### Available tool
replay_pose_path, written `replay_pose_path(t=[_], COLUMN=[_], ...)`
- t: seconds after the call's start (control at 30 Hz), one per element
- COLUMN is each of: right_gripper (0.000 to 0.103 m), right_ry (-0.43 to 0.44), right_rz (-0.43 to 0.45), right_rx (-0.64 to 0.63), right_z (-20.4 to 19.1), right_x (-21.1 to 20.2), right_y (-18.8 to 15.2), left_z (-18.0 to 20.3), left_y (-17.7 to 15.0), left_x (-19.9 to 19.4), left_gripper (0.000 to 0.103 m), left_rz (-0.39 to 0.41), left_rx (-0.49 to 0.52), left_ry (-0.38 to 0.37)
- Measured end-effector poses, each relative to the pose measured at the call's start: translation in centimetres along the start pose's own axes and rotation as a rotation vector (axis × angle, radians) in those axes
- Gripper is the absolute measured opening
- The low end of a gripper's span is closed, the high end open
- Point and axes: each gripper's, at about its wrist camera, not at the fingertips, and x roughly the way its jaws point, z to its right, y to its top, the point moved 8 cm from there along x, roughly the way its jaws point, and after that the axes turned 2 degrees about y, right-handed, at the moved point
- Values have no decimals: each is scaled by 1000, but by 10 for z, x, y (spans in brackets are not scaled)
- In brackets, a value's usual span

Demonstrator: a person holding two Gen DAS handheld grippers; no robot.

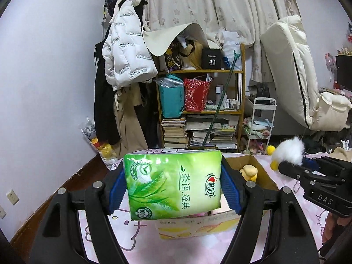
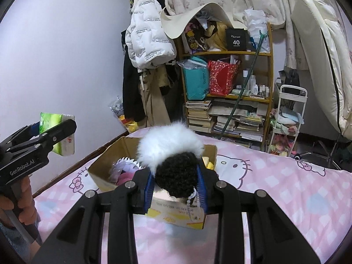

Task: Organize soft objects
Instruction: 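Lift the green pack with the left tool while the right carries the pompom over the box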

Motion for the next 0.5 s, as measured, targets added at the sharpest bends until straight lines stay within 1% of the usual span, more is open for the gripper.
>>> replay_pose_path(t=[0.17,0.23,0.4,0.5], right_gripper=[35,35,36,36], right_ry=[14,7,14,15], right_rz=[9,5,-14,-38], right_rx=[16,17,34,37], right_z=[5,8,13,16], right_x=[11,19,37,48], right_y=[2,2,-4,-12], left_z=[2,3,4,6], left_y=[-9,-13,-20,-28], left_x=[18,25,44,57], left_gripper=[74,74,74,74], left_rz=[-54,-69,-101,-134], left_rx=[13,17,18,26], left_ry=[18,22,27,23])
